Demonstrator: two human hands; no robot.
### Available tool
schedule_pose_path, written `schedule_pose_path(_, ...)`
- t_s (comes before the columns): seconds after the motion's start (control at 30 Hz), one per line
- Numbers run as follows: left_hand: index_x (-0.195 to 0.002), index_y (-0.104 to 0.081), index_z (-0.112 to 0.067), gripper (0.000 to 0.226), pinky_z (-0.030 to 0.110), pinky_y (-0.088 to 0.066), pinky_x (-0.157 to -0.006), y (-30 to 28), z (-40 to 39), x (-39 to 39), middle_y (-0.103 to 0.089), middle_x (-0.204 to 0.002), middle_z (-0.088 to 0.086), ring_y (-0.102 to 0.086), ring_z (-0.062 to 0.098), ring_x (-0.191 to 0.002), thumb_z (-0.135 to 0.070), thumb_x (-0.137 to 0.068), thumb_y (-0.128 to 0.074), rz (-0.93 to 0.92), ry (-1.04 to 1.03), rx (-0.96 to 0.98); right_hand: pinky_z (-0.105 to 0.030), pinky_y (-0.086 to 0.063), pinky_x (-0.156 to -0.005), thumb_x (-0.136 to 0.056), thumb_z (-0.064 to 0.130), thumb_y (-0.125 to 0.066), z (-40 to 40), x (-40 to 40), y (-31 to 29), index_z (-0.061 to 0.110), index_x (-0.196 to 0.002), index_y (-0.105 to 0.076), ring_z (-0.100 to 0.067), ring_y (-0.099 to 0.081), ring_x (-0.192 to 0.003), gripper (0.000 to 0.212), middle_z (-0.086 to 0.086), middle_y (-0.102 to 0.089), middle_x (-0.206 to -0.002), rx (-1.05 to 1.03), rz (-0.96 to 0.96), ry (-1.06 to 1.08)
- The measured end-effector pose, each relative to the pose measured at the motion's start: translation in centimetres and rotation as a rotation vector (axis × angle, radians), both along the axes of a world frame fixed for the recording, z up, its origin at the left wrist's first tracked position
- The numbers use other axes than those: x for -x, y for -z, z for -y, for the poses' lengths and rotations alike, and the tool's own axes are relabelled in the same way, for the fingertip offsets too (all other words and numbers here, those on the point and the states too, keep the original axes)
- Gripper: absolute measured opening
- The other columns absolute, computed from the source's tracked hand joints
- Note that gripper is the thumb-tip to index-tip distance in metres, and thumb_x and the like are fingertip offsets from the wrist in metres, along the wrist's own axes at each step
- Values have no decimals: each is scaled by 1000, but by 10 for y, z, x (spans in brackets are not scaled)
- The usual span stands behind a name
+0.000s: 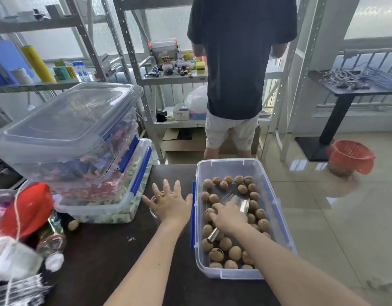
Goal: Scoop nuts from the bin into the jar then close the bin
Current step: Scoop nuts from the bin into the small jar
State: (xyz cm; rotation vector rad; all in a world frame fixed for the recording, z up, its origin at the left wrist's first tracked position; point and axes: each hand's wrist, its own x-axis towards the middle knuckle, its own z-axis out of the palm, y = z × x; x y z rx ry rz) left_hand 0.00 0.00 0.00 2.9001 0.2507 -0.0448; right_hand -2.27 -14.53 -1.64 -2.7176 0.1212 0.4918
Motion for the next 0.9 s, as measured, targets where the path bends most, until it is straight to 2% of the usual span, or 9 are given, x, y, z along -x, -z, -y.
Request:
schedule_pose_path(0.07, -146, -18, -32, 68, 68, 3, -109, 2, -7, 2, -8, -160, 7, 3, 38, -146, -62, -88, -33, -47, -46, -56, -42, -50, -93, -95, 38, -33, -4, 1, 6, 25, -133, -47, -28, -58, -114, 43, -9, -59, -127, 5, -69, -14)
schedule_pose_path(0.2, -147, -11, -33, 77, 66, -2, -110, 13, -19, 6, -2, -160, 7, 4, 41, -145, -63, -84, -42, -50, -106, -13, -41, -51, -93, -96, 43, -35, -8, 4, 20, 18, -119, -61, -24, -63, -105, 42, -6, -66, -115, -22, -205, -9)
schedule_pose_path(0.33, -148, -4, -26, 95, 52, -29, -110, 23, -24, 7, -7, -158, 14, -14, 42, -142, -48, -79, -65, 51, -178, 205, -42, -48, -98, -94, 48, -33, -5, 8, 26, 15, -122, -59, -28, -59, -114, 50, -10, -62, -125, -68, -286, 26)
schedule_pose_path(0.43, -148, -3, -25, 104, 49, -42, -102, 20, -21, 10, -17, -152, 18, -30, 40, -135, -36, -73, -75, 177, -209, 339, -40, -51, -92, -90, 43, -43, 5, 10, 25, 17, -116, -59, -28, -61, -109, 40, -9, -65, -120, -42, -281, 39)
schedule_pose_path(0.53, -147, -8, -19, 107, 47, -41, -101, 2, -12, 5, -23, -147, 21, -35, 38, -131, -29, -69, -80, 354, -192, 397, -37, -47, -85, -89, 27, -46, 17, 8, 13, 18, -115, -56, -29, -59, -111, 29, -9, -63, -120, -11, -224, 73)
schedule_pose_path(0.7, -142, -21, -7, 100, 45, -36, -105, -45, 14, -2, -31, -144, 24, -34, 37, -133, -28, -66, -83, 578, -69, 507, -43, -41, -100, -93, 17, -41, 35, -3, -27, 16, -130, -47, -33, -46, -128, 38, -15, -49, -139, 37, -134, 74)
schedule_pose_path(0.8, -141, -23, -10, 97, 46, -41, -101, -61, 30, -3, -33, -145, 22, -37, 37, -131, -30, -67, -82, 587, 9, 546, -43, -43, -100, -93, 17, -45, 45, -5, -46, 14, -131, -45, -35, -49, -125, 39, -16, -52, -137, 85, -89, 75)
schedule_pose_path(0.9, -145, -14, -20, 103, 46, -46, -93, -61, 46, -2, -33, -145, 19, -43, 38, -127, -33, -68, -81, 517, 62, 591, -41, -43, -100, -91, 26, -50, 54, 1, -70, 10, -131, -51, -34, -50, -125, 43, -14, -54, -135, 148, -82, 85)
